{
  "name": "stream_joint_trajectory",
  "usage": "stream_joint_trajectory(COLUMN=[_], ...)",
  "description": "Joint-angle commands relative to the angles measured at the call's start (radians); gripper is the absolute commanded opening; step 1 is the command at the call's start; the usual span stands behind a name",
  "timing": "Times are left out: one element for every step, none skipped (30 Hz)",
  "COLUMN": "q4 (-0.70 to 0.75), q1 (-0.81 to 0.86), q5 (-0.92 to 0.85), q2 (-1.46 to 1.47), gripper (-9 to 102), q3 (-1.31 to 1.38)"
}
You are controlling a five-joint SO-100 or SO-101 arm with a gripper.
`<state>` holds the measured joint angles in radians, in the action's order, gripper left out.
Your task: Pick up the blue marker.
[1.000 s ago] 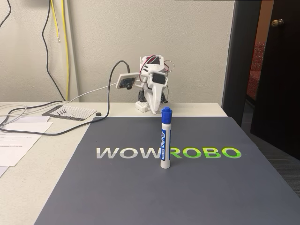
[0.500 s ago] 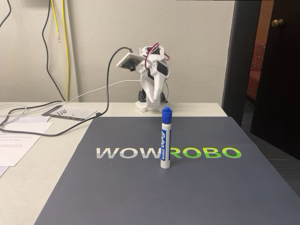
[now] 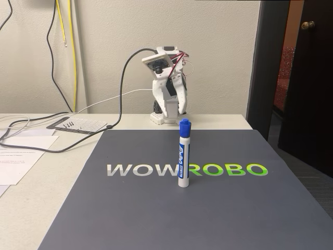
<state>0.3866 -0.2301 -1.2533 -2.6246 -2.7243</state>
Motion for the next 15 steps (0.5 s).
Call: stream_joint_trajectory(q4=[-0.048, -0.064, -0.083, -0.098, -0.115, -0.138, -0.158, -0.178, -0.202, -0.227, -0.256, -0.285, -0.313, -0.33, -0.351], q1=[-0.008, -0.009, -0.009, -0.011, -0.014, -0.017, -0.018, -0.02, -0.021, -0.025, -0.026, -0.029, -0.031, -0.032, -0.035], q5=[-0.035, -0.048, -0.051, -0.06, -0.072, -0.08, -0.087, -0.095, -0.106, -0.123, -0.135, -0.14, -0.14, -0.143, -0.147], q2=[0.087, 0.112, 0.137, 0.152, 0.17, 0.193, 0.212, 0.235, 0.259, 0.285, 0.308, 0.333, 0.359, 0.38, 0.407], gripper=[20, 22, 24, 25, 26, 28, 29, 30, 32, 33, 34, 34, 34, 34, 34], q3=[0.095, 0.106, 0.115, 0.117, 0.12, 0.121, 0.121, 0.121, 0.121, 0.121, 0.123, 0.123, 0.126, 0.132, 0.141])
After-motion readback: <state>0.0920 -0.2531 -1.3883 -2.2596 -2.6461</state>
